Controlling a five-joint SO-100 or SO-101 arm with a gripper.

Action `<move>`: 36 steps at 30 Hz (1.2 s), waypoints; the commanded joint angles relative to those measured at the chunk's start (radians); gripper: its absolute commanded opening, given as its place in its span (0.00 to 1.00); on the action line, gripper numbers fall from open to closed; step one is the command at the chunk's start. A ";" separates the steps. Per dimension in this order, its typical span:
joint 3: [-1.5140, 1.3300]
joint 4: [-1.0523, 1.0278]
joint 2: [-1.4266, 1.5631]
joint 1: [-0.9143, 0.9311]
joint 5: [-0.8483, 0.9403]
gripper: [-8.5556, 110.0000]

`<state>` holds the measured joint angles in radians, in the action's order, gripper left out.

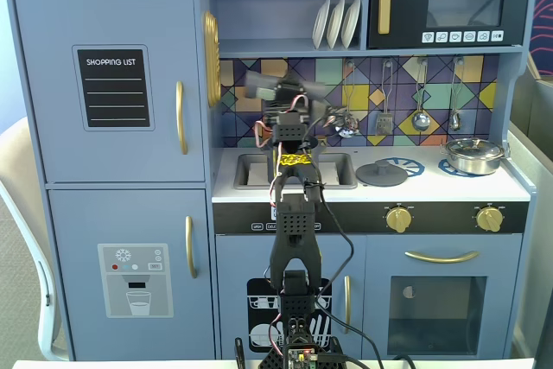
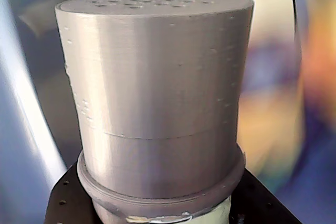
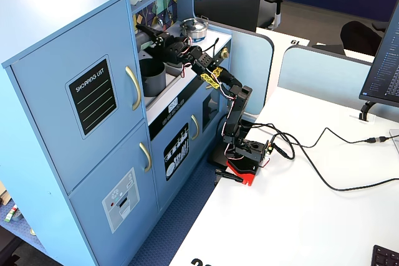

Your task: Put salt in the gray recipient

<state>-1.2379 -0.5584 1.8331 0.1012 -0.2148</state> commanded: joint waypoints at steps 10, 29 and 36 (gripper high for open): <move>0.009 -0.005 0.083 0.422 0.825 0.07; -0.336 0.453 -0.002 0.756 1.687 0.07; -0.310 0.535 -0.124 0.750 1.809 0.07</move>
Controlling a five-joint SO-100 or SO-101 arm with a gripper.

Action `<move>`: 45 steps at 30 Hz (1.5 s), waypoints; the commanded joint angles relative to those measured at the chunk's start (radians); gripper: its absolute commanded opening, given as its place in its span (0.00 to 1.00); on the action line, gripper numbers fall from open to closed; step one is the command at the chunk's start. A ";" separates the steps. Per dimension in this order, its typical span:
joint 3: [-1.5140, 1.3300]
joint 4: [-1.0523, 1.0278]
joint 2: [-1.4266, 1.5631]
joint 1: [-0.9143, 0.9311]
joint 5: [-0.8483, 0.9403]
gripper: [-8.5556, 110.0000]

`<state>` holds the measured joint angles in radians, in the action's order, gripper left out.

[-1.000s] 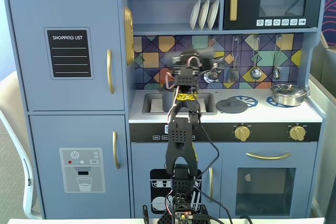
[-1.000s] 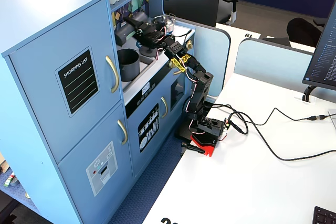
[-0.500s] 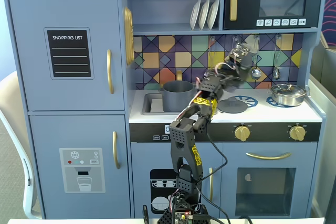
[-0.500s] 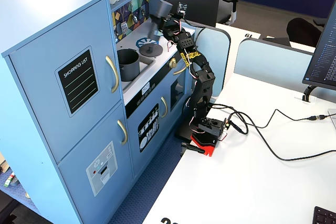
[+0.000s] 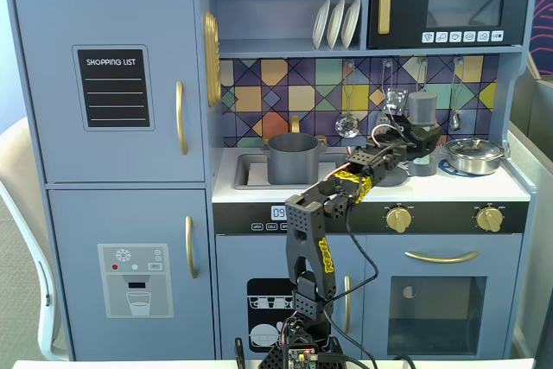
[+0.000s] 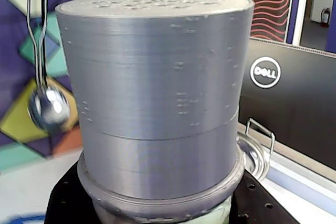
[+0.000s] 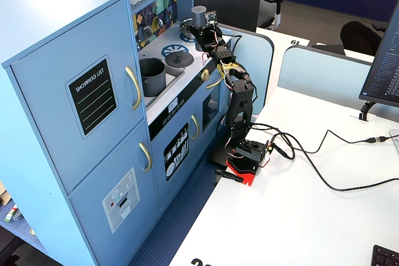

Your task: Put salt in the gray recipient

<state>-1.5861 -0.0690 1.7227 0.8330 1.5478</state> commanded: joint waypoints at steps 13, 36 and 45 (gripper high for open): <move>0.118 0.026 -0.120 0.046 -0.018 0.07; -0.037 0.086 -0.028 0.095 -0.124 0.40; -0.106 0.006 0.110 0.089 -0.110 0.50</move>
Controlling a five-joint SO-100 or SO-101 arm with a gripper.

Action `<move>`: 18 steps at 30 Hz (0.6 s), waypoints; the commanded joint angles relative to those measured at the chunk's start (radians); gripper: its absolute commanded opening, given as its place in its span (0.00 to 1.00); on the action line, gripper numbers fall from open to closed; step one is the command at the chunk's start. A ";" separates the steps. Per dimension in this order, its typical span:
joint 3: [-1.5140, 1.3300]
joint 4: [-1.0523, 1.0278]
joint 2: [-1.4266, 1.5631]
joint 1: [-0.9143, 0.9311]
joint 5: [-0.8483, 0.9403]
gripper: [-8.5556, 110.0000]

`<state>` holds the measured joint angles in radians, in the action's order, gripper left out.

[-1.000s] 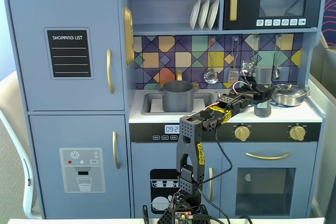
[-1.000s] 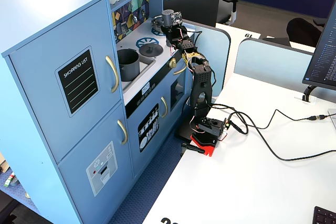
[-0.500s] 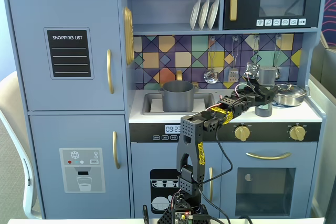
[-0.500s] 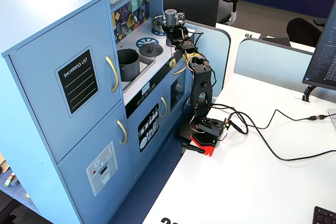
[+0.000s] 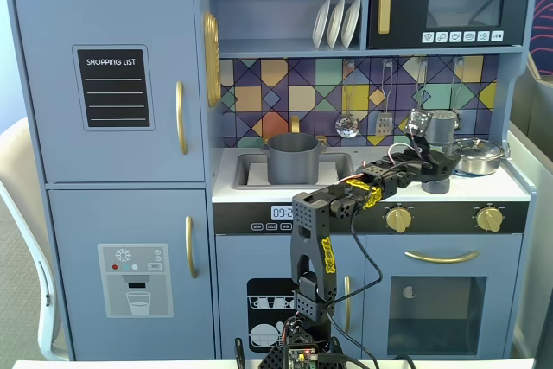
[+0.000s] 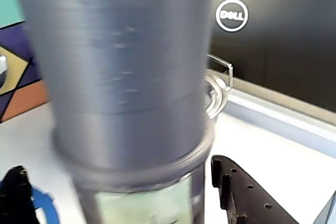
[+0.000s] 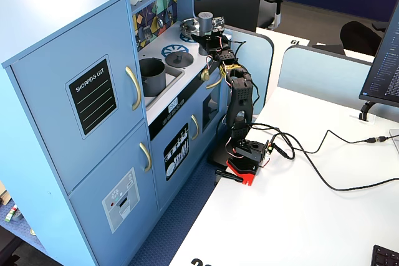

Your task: Put salt in the gray recipient

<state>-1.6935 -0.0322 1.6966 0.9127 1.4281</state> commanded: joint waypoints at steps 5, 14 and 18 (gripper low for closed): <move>-0.135 -0.282 0.400 0.011 0.032 0.41; -0.500 -0.885 0.971 -0.066 0.130 0.14; -0.581 -1.080 1.123 -0.288 0.147 0.07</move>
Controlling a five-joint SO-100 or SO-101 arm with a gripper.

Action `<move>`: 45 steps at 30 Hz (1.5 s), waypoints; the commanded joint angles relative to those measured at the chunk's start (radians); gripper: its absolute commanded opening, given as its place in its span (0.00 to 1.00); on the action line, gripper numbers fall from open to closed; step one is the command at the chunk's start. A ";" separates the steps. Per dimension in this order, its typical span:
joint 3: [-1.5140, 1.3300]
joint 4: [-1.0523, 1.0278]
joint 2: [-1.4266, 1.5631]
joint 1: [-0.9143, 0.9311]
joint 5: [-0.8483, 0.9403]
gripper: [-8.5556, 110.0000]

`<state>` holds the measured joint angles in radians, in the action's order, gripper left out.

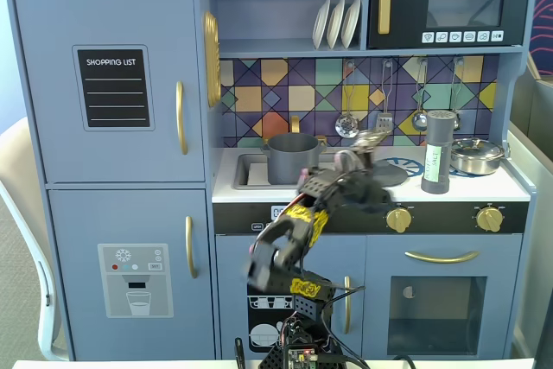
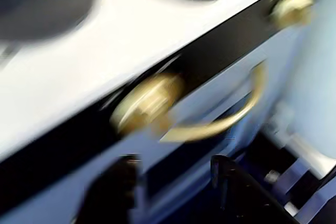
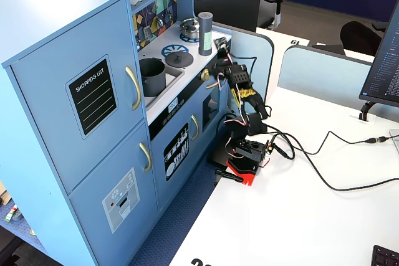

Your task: Put salt in the gray recipient

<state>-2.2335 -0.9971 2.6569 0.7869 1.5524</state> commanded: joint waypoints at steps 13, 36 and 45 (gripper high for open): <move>-0.486 -0.288 0.477 -0.762 -0.083 0.07; -0.882 -0.330 0.563 -0.787 -0.021 0.09; -0.882 -0.330 0.563 -0.784 -0.021 0.11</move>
<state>-3.1155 -1.3223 3.2137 0.0077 1.5447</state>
